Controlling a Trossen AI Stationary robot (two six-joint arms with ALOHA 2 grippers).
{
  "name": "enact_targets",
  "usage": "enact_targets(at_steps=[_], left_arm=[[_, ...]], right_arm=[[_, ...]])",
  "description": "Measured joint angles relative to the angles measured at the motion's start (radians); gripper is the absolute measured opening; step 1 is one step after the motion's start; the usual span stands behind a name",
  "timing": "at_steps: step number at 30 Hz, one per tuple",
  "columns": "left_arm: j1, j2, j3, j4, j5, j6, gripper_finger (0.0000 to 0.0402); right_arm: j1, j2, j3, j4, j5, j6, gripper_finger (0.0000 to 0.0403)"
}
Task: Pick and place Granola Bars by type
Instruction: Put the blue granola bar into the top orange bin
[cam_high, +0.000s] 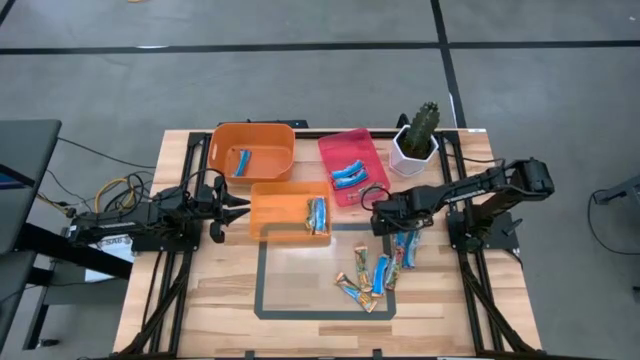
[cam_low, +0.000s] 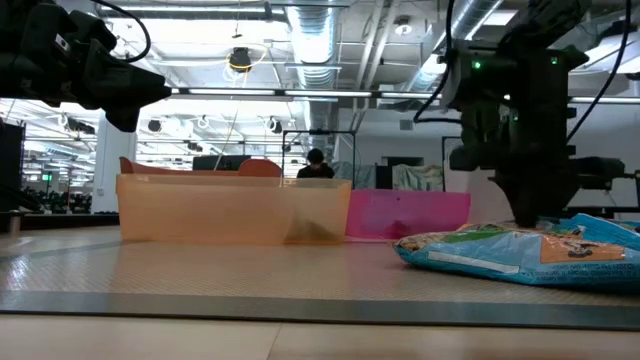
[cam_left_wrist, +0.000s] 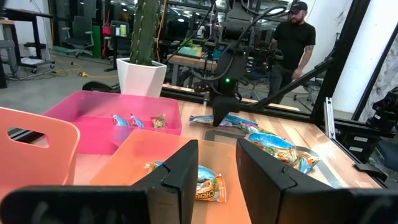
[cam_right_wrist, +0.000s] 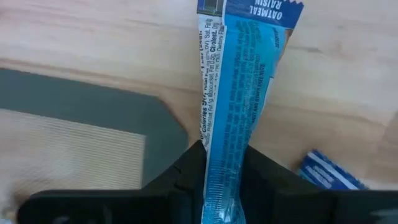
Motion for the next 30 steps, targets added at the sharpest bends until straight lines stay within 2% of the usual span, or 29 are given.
enact_targets(at_steps=[9,18,30], left_arm=[[0.000,0.000,0.000,0.000,0.000,0.000,0.0100],[0.000,0.000,0.000,0.000,0.000,0.000,0.0100],[0.000,0.000,0.000,0.000,0.000,0.000,0.0100]], right_arm=[[0.028,-0.077,0.001,0.127,0.011,-0.006,0.0070],[0.024,-0.128,0.004,0.465,0.013,-0.071,0.0070],[-0.067,-0.124,0.005,0.912,-0.131,-0.230,0.0071]])
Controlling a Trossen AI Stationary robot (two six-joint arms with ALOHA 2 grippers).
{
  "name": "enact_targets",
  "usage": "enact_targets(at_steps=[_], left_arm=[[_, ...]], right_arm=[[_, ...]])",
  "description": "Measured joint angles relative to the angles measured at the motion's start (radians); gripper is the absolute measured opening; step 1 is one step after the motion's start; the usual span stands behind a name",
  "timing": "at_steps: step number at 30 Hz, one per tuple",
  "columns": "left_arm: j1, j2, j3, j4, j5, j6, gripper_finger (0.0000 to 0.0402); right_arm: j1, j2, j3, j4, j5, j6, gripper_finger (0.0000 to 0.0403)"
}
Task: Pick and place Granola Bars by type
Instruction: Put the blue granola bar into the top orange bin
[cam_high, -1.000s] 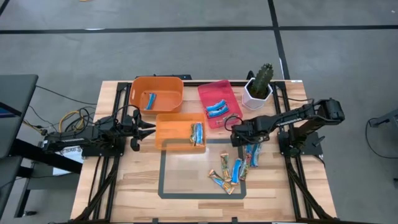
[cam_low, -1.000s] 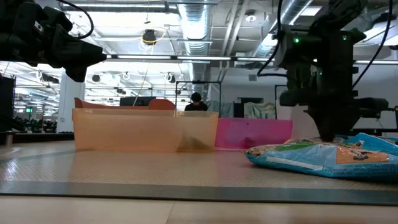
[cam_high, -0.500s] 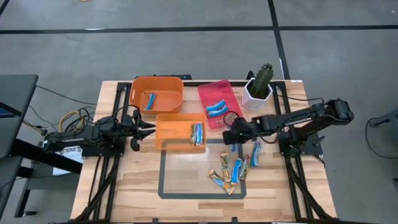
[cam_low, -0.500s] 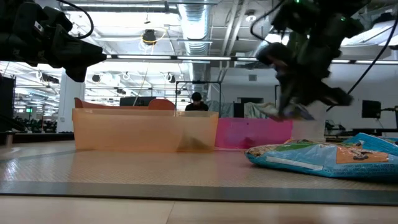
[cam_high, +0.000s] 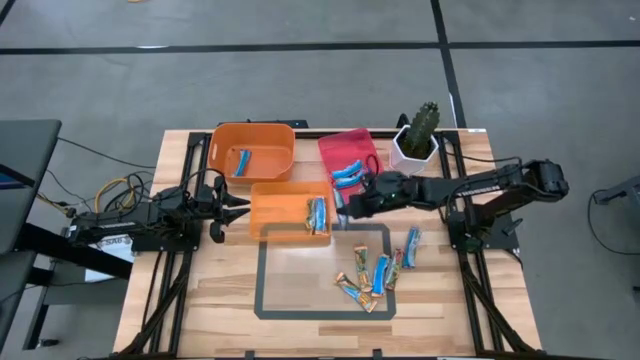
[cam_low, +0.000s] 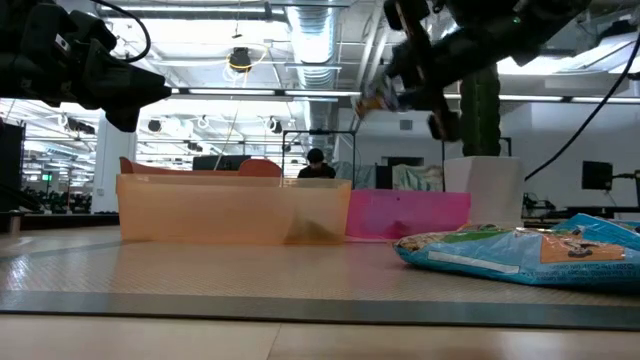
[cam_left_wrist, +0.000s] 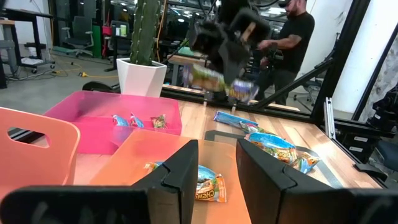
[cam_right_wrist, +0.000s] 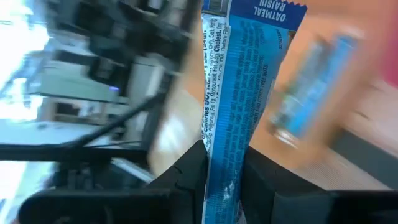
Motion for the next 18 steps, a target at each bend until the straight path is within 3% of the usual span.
enact_targets(at_steps=[9,18], left_arm=[[0.000,0.000,0.000,0.000,0.000,0.000,0.0100],[0.000,0.000,0.000,0.000,0.000,0.000,0.0100]], right_arm=[[-0.042,0.000,0.000,0.258,-0.036,-0.091,0.0071],[-0.046,0.000,0.000,0.250,-0.036,-0.142,0.0071]])
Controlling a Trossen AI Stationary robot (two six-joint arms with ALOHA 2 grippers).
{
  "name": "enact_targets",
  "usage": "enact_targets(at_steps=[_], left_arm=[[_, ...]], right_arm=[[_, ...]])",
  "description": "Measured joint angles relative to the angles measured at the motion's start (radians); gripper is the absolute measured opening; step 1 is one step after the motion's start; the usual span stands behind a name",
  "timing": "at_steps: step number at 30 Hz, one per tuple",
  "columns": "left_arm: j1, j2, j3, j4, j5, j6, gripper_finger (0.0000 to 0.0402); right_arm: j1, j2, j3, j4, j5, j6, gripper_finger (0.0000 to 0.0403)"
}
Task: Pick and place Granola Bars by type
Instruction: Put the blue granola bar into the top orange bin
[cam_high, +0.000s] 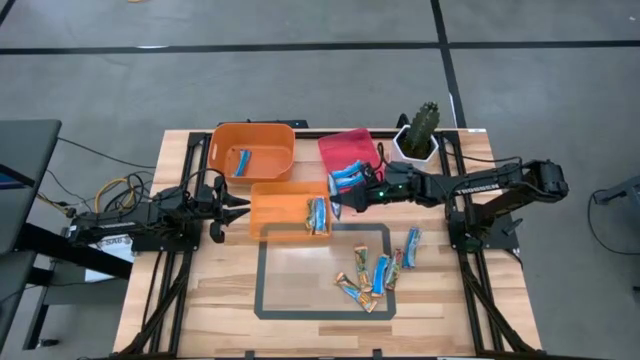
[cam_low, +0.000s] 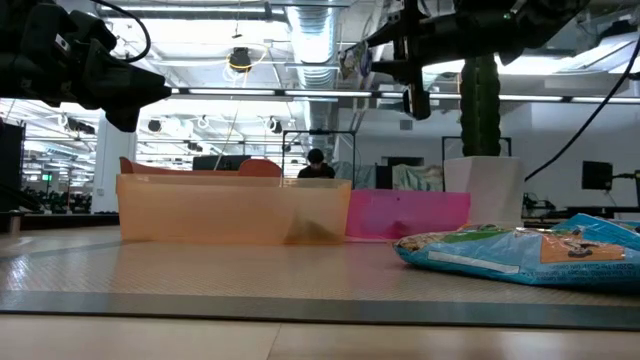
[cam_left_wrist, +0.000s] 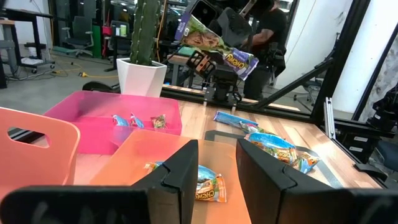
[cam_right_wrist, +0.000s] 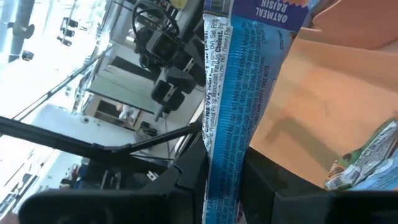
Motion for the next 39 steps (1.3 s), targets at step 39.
enact_targets(at_steps=[39], left_arm=[[0.000,0.000,0.000,-0.003,-0.017,0.000,0.0100]], right_arm=[[-0.191,0.541,0.805,-0.354,-0.105,-0.325,0.0071]])
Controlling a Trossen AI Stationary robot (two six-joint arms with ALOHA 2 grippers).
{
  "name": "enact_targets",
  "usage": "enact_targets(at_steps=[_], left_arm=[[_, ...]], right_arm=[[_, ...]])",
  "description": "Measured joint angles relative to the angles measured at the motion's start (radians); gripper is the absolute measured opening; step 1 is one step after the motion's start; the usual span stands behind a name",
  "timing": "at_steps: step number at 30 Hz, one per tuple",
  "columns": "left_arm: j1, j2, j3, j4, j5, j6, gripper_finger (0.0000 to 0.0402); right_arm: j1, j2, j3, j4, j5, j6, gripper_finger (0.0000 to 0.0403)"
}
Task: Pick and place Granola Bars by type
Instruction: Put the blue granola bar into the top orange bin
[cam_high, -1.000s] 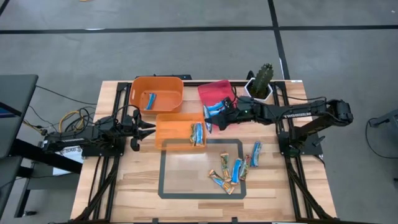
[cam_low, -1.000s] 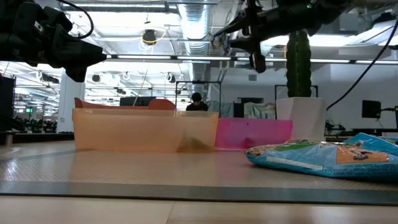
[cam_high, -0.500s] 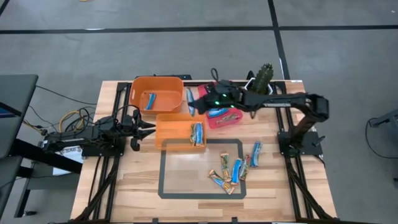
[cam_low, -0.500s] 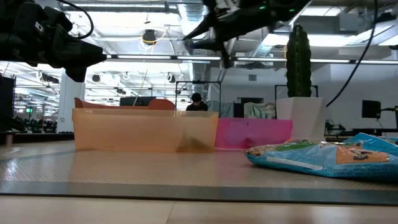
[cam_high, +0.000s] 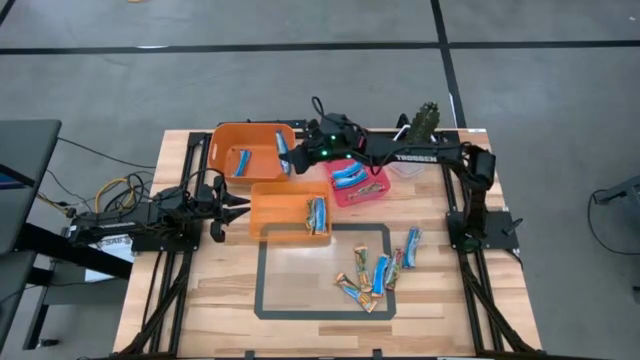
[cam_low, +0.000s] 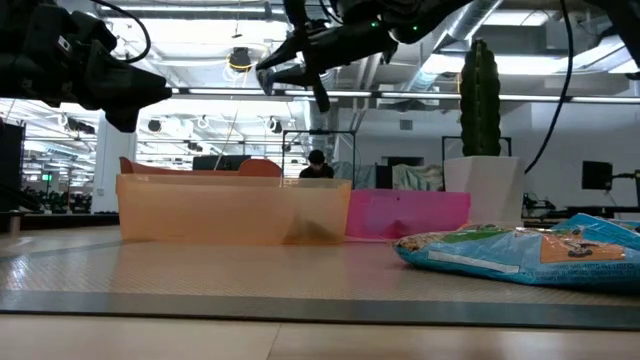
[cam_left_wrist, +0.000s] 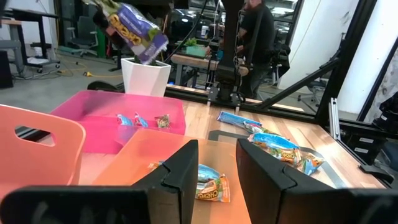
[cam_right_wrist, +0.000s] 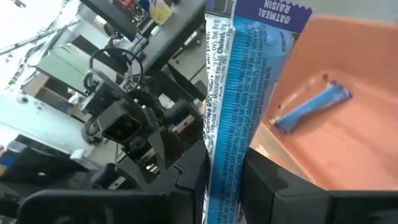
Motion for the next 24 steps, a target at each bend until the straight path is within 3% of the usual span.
enact_targets(at_steps=[20,24], left_arm=[[0.000,0.000,0.000,0.000,-0.003,0.000,0.0100],[0.000,0.000,0.000,0.010,-0.072,-0.062,0.0100]], right_arm=[[-0.029,-0.001,0.025,0.002,-0.009,-0.043,0.0071],[-0.029,-0.001,0.025,0.002,-0.008,-0.043,0.0071]])
